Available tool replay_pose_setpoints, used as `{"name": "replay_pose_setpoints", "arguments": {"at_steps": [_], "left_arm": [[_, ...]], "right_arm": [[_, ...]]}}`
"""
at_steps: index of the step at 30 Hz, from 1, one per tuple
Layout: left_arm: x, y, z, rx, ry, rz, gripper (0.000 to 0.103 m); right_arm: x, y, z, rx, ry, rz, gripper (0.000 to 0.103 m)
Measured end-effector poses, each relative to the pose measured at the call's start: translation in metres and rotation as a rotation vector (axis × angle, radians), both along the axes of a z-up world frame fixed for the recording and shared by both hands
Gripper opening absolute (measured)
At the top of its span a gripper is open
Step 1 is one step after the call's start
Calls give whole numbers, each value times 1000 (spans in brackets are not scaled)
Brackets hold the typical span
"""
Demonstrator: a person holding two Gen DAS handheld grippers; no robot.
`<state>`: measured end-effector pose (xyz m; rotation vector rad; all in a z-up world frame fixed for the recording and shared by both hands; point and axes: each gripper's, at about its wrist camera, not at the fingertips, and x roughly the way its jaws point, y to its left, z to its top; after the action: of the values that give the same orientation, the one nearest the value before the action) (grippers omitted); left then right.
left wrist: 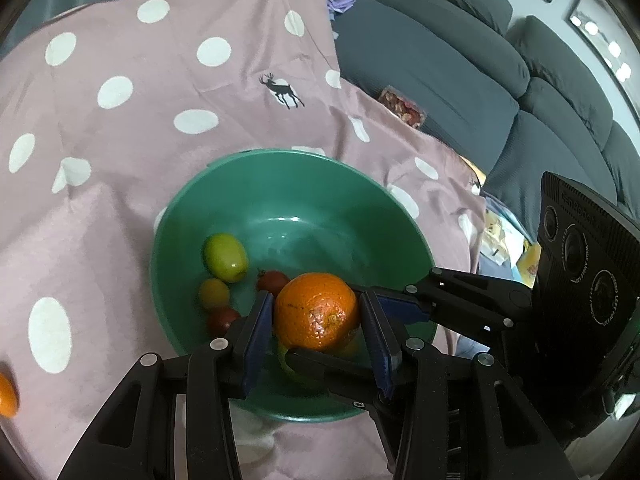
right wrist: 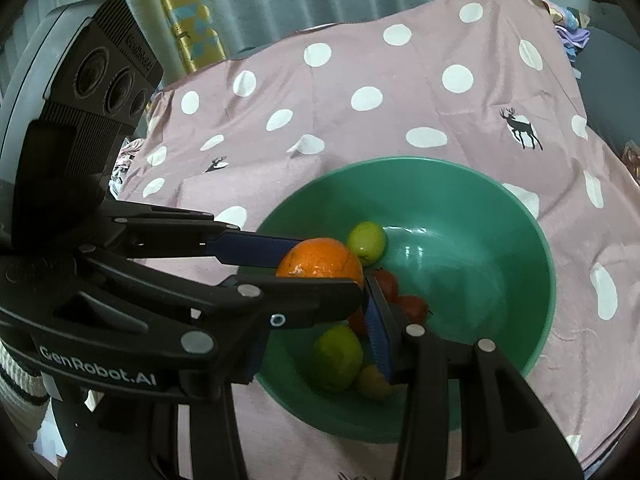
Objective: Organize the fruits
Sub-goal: 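Carry the held orange with the right tool into the green bowl, then open the right tool to drop the orange into the bowl, then move both open tools from the bowl toward the last orange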
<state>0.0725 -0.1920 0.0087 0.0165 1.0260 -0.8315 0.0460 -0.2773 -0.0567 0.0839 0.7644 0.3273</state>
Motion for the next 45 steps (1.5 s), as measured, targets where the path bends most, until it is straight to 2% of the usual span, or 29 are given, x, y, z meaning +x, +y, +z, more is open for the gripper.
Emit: {"name": "replay_pose_setpoints", "arguments": {"at_steps": [19, 24, 30, 32, 34, 36, 38, 40, 44, 45], "left_arm": [[12, -3, -19, -17, 71, 8, 45], [12, -5, -19, -11, 71, 8, 45], [9, -8, -15, 25, 32, 18, 45], [5, -5, -11, 51, 3, 38, 49], [2, -1, -6, 67, -24, 57, 64], [-1, 4, -2, 72, -41, 74, 70], [-3, 10, 2, 78, -54, 98, 75], [-7, 15, 7, 99, -85, 127, 83], [-19, 30, 17, 139, -165, 196, 87], [-23, 34, 18, 155, -187, 215, 92]], "right_arm": [[9, -1, -12, -48, 71, -16, 45], [9, -1, -11, -55, 76, -21, 46], [6, -2, -10, -52, 75, -28, 46], [4, -2, -9, -47, 70, -35, 51], [0, -4, -6, -39, 60, -47, 60], [-3, -6, -3, -33, 53, -61, 66], [-6, -8, 0, -25, 47, -69, 68], [-11, -8, 3, -24, 42, -76, 70], [-19, -6, 7, -27, 36, -80, 74], [-21, -5, 7, -21, 36, -77, 75]]}}
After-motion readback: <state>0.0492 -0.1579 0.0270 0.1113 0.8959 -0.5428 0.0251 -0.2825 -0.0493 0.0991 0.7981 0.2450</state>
